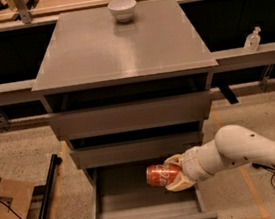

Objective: Pick coke can from bottom drawer and place on counter

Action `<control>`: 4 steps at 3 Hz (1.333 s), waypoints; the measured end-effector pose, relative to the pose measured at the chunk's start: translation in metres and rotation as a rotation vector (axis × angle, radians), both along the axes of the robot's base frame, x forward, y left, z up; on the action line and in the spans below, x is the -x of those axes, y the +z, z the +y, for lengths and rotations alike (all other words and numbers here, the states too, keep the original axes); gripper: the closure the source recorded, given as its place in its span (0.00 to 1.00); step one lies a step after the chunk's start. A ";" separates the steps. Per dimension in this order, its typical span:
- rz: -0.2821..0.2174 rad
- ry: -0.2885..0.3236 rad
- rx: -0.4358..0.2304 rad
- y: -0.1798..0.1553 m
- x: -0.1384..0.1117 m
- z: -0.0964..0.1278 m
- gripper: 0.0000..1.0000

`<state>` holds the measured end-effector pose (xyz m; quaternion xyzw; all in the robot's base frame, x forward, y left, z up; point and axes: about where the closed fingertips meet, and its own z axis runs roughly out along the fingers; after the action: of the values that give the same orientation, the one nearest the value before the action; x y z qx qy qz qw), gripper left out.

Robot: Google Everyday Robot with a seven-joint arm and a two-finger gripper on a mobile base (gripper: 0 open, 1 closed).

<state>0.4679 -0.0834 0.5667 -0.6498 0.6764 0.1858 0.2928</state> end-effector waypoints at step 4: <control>-0.223 -0.048 0.094 0.119 -0.013 -0.033 1.00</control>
Offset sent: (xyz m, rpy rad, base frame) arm -0.0221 -0.0053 0.0733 -0.0228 -0.1315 0.0063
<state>0.4811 -0.1162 0.6861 -0.6629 0.6632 0.0734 0.3396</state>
